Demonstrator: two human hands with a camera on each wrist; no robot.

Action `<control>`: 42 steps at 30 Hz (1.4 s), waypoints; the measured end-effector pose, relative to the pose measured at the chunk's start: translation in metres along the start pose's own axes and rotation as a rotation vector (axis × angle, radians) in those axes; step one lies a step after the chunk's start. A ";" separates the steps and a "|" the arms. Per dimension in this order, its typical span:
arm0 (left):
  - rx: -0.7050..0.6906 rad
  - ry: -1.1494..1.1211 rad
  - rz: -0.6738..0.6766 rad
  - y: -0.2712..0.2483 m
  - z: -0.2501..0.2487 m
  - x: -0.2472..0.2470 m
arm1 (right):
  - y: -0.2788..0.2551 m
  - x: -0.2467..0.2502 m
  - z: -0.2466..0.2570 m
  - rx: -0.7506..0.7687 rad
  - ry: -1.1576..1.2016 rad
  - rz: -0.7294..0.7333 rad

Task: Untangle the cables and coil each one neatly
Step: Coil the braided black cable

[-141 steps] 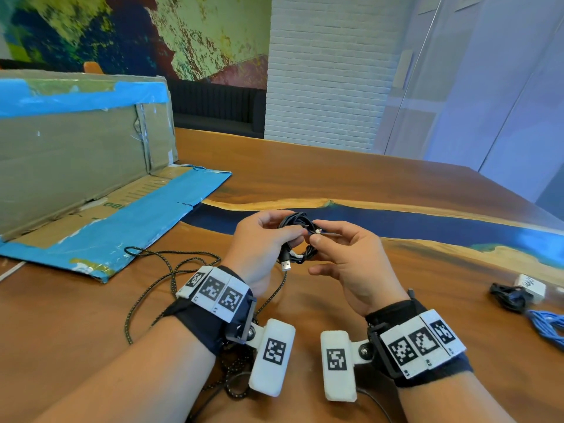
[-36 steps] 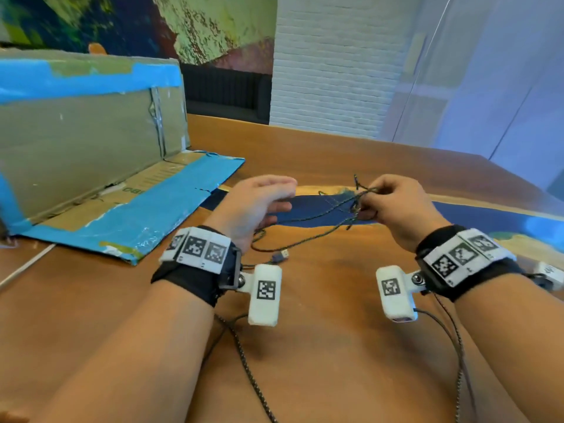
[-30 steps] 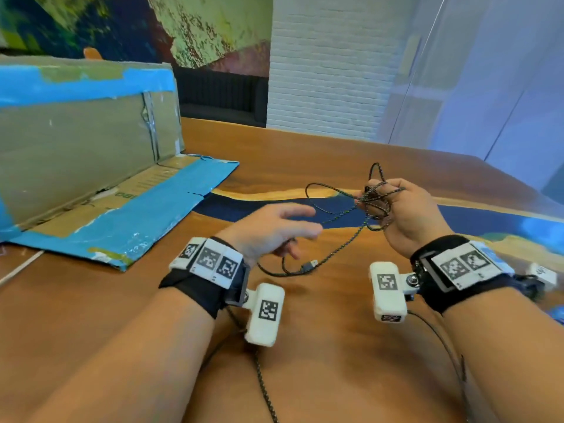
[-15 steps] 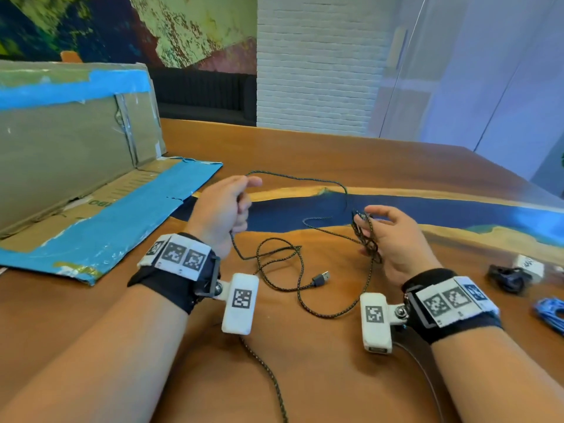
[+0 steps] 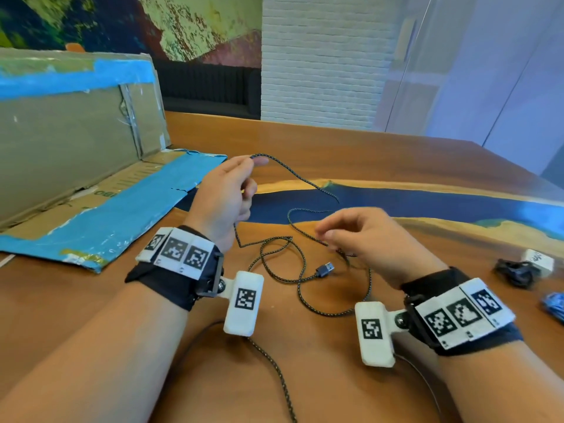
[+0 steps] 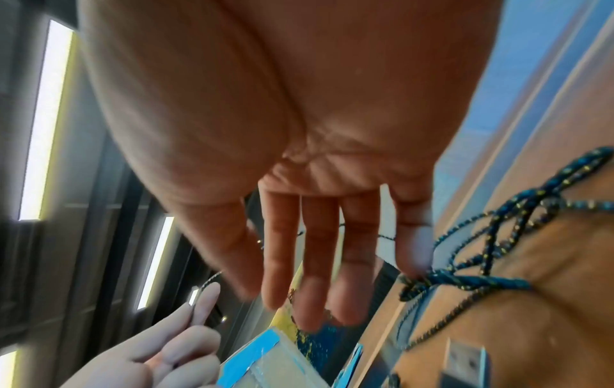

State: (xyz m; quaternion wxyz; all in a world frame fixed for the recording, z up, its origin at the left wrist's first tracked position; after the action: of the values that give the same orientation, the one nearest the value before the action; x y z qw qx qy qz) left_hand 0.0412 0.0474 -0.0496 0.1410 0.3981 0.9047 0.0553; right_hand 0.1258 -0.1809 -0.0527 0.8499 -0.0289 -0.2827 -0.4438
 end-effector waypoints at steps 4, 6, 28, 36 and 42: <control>0.000 -0.028 0.036 0.001 -0.004 0.002 | 0.003 -0.015 0.002 -0.032 -0.186 0.264; -0.013 -0.079 0.059 0.002 -0.009 0.006 | 0.010 -0.021 0.006 -0.011 -0.366 0.342; -0.030 0.185 -0.269 0.010 -0.014 0.030 | 0.020 0.019 -0.003 -0.095 0.532 0.016; -0.095 0.305 0.122 -0.020 -0.015 -0.005 | 0.004 0.005 -0.004 0.068 0.982 0.159; 0.049 0.298 0.376 -0.036 -0.008 -0.018 | 0.006 0.012 -0.003 0.006 0.955 -0.078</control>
State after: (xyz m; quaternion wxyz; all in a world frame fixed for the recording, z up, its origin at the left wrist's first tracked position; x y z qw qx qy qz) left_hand 0.0255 0.0102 -0.0460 -0.0165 0.5502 0.8266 0.1169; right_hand 0.1372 -0.1875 -0.0478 0.8676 0.1912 0.1372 -0.4381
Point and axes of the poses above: each hand's wrist, its own y-axis towards the middle knuckle, its own x-axis out of the back of the hand, z = x × y, the point moved 1 cm from there along y, towards the middle knuckle, and after that the axes turned 9 degrees about -z, right-handed, at the moved point
